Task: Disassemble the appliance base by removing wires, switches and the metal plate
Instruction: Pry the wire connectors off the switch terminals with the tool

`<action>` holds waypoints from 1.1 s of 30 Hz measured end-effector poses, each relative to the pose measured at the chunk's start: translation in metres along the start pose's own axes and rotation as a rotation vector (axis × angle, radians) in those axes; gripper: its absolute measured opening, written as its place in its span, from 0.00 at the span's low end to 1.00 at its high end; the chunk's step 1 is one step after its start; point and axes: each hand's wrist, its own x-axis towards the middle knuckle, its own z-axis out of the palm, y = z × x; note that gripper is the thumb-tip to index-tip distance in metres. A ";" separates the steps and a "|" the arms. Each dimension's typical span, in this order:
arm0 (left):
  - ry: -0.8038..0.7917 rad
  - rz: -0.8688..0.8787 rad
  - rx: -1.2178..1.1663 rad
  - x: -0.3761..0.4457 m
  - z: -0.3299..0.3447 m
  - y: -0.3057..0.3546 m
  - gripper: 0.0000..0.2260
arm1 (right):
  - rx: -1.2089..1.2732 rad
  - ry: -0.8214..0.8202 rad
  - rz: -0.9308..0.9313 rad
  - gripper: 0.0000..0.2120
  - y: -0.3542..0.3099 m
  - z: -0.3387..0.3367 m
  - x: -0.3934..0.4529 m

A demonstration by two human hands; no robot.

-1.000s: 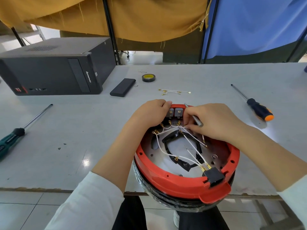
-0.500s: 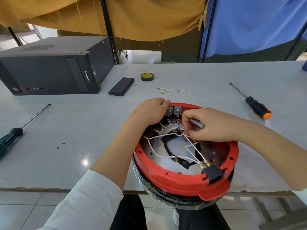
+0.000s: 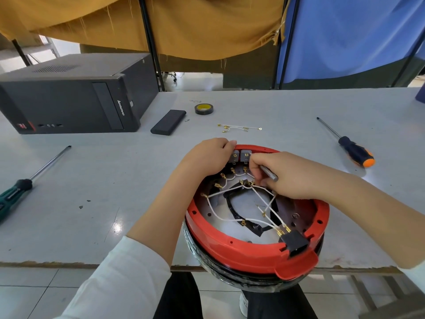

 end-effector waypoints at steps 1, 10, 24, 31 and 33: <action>-0.001 -0.001 0.000 0.000 0.000 0.000 0.21 | 0.016 -0.002 0.012 0.16 0.000 -0.001 0.001; 0.003 -0.002 -0.016 -0.001 0.000 0.001 0.19 | -0.114 0.017 0.072 0.16 -0.004 0.005 0.007; -0.005 -0.005 -0.015 0.000 -0.001 0.001 0.21 | -0.036 -0.027 0.152 0.18 -0.009 0.003 0.003; -0.012 -0.002 -0.014 -0.001 -0.001 0.001 0.19 | -0.077 -0.017 0.159 0.17 -0.012 0.009 0.004; -0.014 -0.005 -0.020 0.000 -0.001 0.001 0.19 | -0.078 -0.016 0.161 0.18 -0.012 0.009 0.004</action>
